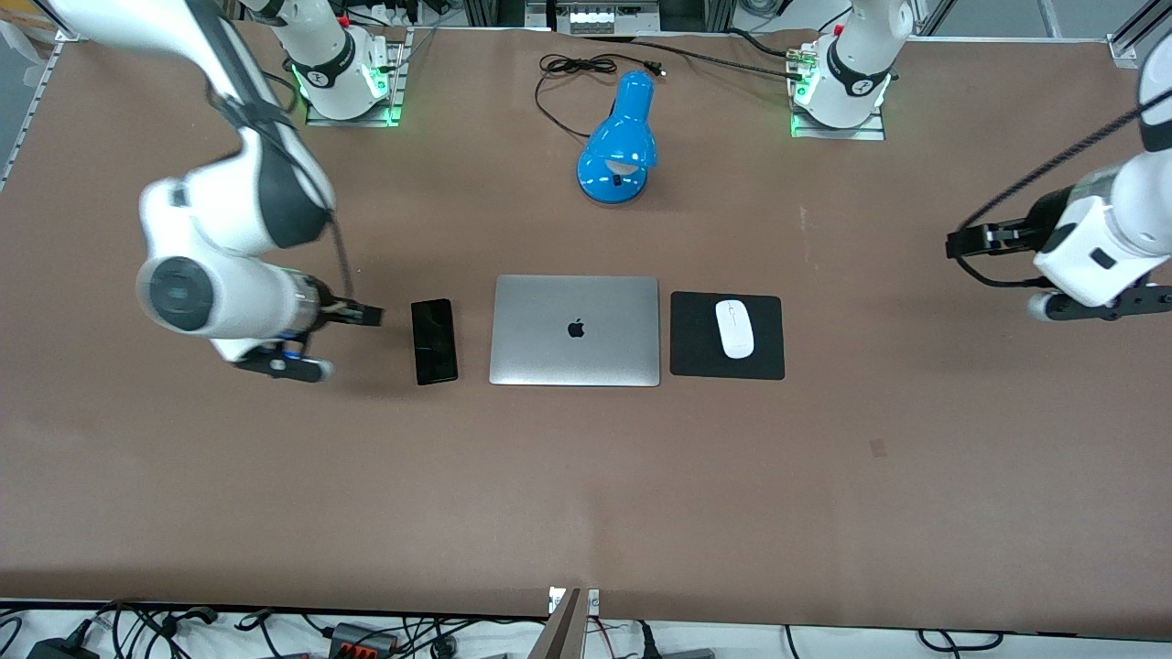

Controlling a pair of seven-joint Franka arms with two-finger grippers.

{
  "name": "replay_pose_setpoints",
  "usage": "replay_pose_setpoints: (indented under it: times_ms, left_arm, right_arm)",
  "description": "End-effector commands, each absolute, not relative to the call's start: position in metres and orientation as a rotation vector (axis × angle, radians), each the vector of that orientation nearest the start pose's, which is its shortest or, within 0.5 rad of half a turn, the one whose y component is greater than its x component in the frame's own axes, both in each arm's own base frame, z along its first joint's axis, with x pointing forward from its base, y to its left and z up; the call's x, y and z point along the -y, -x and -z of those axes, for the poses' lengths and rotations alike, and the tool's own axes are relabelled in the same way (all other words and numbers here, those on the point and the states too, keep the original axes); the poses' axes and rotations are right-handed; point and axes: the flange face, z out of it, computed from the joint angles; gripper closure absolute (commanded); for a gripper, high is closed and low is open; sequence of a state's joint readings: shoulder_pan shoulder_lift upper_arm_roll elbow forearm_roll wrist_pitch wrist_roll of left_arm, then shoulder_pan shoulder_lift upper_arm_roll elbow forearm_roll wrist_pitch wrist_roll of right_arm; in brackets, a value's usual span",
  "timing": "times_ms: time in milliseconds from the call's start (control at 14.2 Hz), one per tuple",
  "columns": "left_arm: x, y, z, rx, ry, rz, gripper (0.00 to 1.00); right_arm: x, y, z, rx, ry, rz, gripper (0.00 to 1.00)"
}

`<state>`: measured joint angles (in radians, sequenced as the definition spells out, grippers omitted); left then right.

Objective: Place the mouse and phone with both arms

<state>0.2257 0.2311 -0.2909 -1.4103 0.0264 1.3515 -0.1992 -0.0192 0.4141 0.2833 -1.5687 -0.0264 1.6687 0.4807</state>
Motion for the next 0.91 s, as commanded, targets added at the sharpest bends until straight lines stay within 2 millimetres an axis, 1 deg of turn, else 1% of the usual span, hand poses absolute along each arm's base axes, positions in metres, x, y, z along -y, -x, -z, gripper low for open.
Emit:
replay_pose_setpoints:
  times_ms: [0,70,141,211,281,351,422,492,562,703,773,843]
  left_arm:
    - [0.002,-0.551,-0.556,0.162,3.162,-0.323,0.00]
    - [-0.010,-0.536,-0.557,0.190,3.171,-0.254,0.00]
    - [-0.010,-0.530,-0.562,0.187,3.174,-0.150,0.00]
    - [-0.010,-0.521,-0.572,0.187,3.175,-0.035,0.00]
    - [-0.009,-0.522,-0.580,0.188,3.175,0.038,0.00]
    - [-0.007,-0.524,-0.583,0.186,3.175,0.068,0.00]
    - [-0.001,-0.523,-0.584,0.167,3.170,0.068,0.00]
    - [0.008,-0.520,-0.587,0.139,3.139,0.067,0.00]
    - [0.019,-0.520,-0.586,0.110,3.118,0.066,0.00]
    - [0.022,-0.519,-0.587,0.107,3.115,0.063,0.00]
    - [0.019,-0.519,-0.586,0.103,3.116,0.058,0.00]
    - [0.014,-0.520,-0.587,0.114,3.117,0.060,0.00]
  right_arm:
    - [-0.103,-0.620,-0.455,-0.439,3.109,-0.469,0.00]
    - [-0.076,-0.615,-0.482,-0.472,3.106,-0.435,0.00]
    - [-0.049,-0.605,-0.502,-0.450,3.103,-0.440,0.00]
    - [-0.027,-0.598,-0.518,-0.397,3.087,-0.442,0.00]
    - [-0.007,-0.591,-0.524,-0.299,3.084,-0.438,0.00]
    - [0.022,-0.587,-0.511,-0.220,3.069,-0.463,0.00]
    - [0.061,-0.581,-0.504,-0.158,3.030,-0.441,0.00]
    - [0.075,-0.580,-0.506,-0.112,2.997,-0.393,0.00]
    - [0.073,-0.578,-0.514,-0.094,3.007,-0.364,0.00]
    - [0.066,-0.573,-0.529,-0.099,3.026,-0.313,0.00]
    - [0.053,-0.569,-0.542,-0.172,3.044,-0.278,0.00]
    - [0.038,-0.564,-0.557,-0.315,3.066,-0.217,0.00]
